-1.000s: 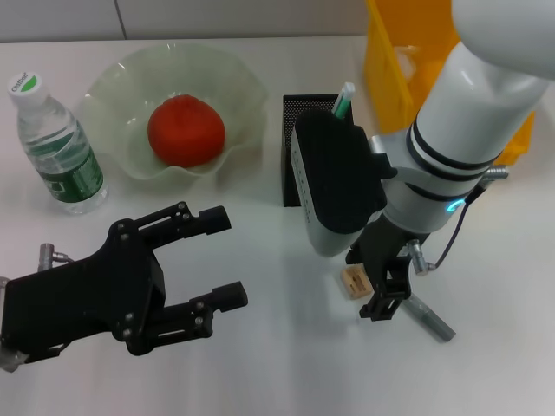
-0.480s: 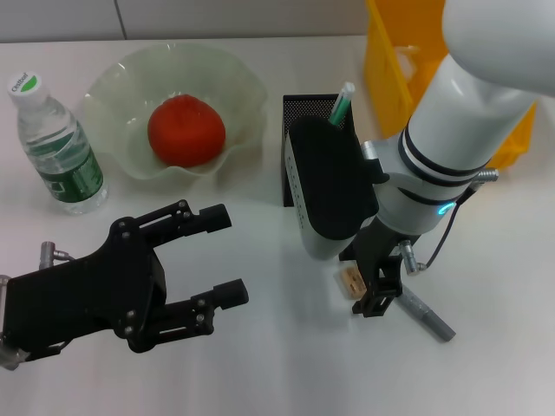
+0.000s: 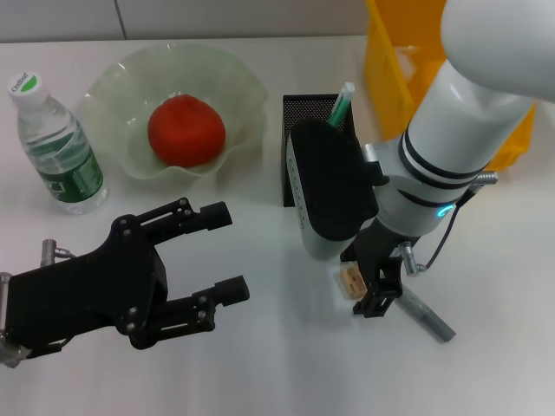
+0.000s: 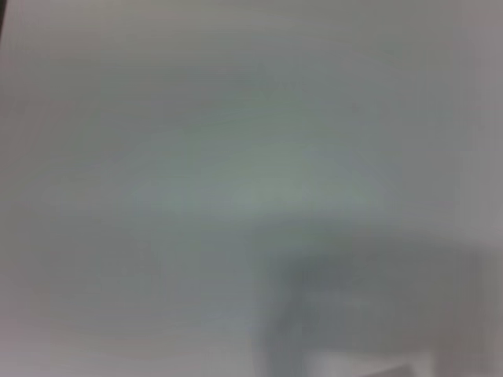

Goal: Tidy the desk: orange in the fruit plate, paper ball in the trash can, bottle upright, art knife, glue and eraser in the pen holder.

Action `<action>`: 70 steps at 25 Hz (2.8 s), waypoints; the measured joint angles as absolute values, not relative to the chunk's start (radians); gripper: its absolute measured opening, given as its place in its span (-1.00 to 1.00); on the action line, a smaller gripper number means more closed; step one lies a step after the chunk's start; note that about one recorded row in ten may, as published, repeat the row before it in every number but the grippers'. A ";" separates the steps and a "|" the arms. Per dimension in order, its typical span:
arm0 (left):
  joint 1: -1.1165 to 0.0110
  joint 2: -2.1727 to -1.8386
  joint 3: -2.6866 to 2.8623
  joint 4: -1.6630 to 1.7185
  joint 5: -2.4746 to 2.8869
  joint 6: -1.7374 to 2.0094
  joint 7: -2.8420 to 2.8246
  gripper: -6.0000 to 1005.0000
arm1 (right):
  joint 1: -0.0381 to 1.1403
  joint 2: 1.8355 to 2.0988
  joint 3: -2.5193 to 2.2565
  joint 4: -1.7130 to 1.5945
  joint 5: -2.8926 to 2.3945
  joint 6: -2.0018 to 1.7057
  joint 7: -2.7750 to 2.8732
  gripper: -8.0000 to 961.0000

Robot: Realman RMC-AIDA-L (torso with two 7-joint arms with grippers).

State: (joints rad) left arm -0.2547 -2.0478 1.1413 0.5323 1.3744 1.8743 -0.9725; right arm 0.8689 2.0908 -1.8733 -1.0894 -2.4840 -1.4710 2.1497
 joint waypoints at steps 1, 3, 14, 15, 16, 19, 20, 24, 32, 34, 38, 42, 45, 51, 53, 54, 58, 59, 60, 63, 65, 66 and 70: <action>-0.255 -2.048 1.141 0.532 1.374 1.874 -0.972 0.50 | 0.869 2.091 -1.873 -1.089 -2.484 -1.471 2.150 0.48; -0.256 -2.048 1.141 0.532 1.374 1.873 -0.972 0.50 | 0.869 2.091 -1.876 -1.084 -2.483 -1.469 2.149 0.45; -0.258 -2.049 1.143 0.532 1.374 1.872 -0.972 0.50 | 0.868 2.091 -1.908 -1.066 -2.483 -1.431 2.149 0.19; -0.258 -2.049 1.143 0.532 1.374 1.871 -0.972 0.50 | 0.868 2.091 -1.908 -1.066 -2.482 -1.430 2.149 0.13; -0.258 -2.049 1.143 0.532 1.374 1.871 -0.972 0.50 | 0.868 2.091 -1.908 -1.068 -2.481 -1.430 2.149 0.06; -0.258 -2.049 1.143 0.532 1.374 1.871 -0.972 0.50 | 0.868 2.091 -1.905 -1.070 -2.480 -1.430 2.149 0.05; -0.258 -2.049 1.143 0.532 1.374 1.871 -0.972 0.50 | 0.867 2.091 -1.900 -1.074 -2.478 -1.429 2.149 0.05; -0.258 -2.049 1.143 0.532 1.374 1.871 -0.972 0.50 | 0.860 2.091 -1.897 -1.082 -2.474 -1.430 2.149 0.02; -0.263 -2.049 1.143 0.532 1.374 1.871 -0.973 0.50 | 0.852 2.090 -1.896 -1.080 -2.473 -1.423 2.149 -0.08; -0.263 -2.049 1.143 0.532 1.374 1.871 -0.974 0.50 | 0.846 2.089 -1.895 -1.090 -2.472 -1.422 2.149 -0.11; -0.264 -2.049 1.143 0.532 1.374 1.871 -0.975 0.50 | 0.824 2.089 -1.887 -1.137 -2.471 -1.422 2.149 -0.16; -0.262 -2.049 1.143 0.532 1.374 1.871 -0.975 0.50 | 0.766 2.089 -1.832 -1.247 -2.468 -1.422 2.149 -0.16; -0.261 -2.049 1.143 0.532 1.374 1.871 -0.973 0.50 | 0.710 2.089 -1.752 -1.330 -2.413 -1.424 2.126 -0.16; -0.261 -2.049 1.143 0.532 1.374 1.871 -0.973 0.50 | 0.574 2.090 -1.538 -1.402 -2.156 -1.403 1.982 -0.16; -0.261 -2.050 1.143 0.532 1.374 1.871 -0.973 0.50 | 0.502 2.088 -1.471 -1.372 -2.000 -1.337 1.879 -0.16; -0.261 -2.050 1.143 0.532 1.374 1.871 -0.973 0.50 | 0.502 2.088 -1.471 -1.372 -2.000 -1.337 1.879 -0.16; -0.267 -2.055 1.143 0.532 1.374 1.871 -0.973 0.50 | 0.444 2.085 -1.386 -1.206 -1.716 -1.250 1.706 -0.16; -0.267 -2.055 1.143 0.532 1.374 1.871 -0.973 0.50 | 0.444 2.085 -1.386 -1.206 -1.716 -1.250 1.706 -0.16; -0.270 -2.056 1.143 0.532 1.374 1.871 -0.972 0.50 | 0.446 2.084 -1.353 -1.109 -1.618 -1.239 1.634 -0.16; -0.277 -2.059 1.142 0.532 1.390 1.871 -0.973 0.50 | 0.454 2.083 -1.311 -0.953 -1.476 -1.238 1.496 -0.16; -0.277 -2.060 1.141 0.532 1.394 1.871 -0.972 0.50 | 0.454 2.083 -1.304 -0.912 -1.435 -1.237 1.448 -0.16; -0.277 -2.061 1.139 0.532 1.397 1.870 -0.972 0.50 | 0.454 2.083 -1.301 -0.881 -1.406 -1.237 1.403 -0.16; -0.278 -2.061 1.138 0.532 1.398 1.868 -0.972 0.50 | 0.457 2.084 -1.300 -0.739 -1.278 -1.220 1.236 -0.16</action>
State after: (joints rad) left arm -0.2776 -2.0614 1.1382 0.5323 1.3983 1.8684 -0.9725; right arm 0.4567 2.0845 -1.2995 -0.7392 -1.2780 -1.2198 1.2363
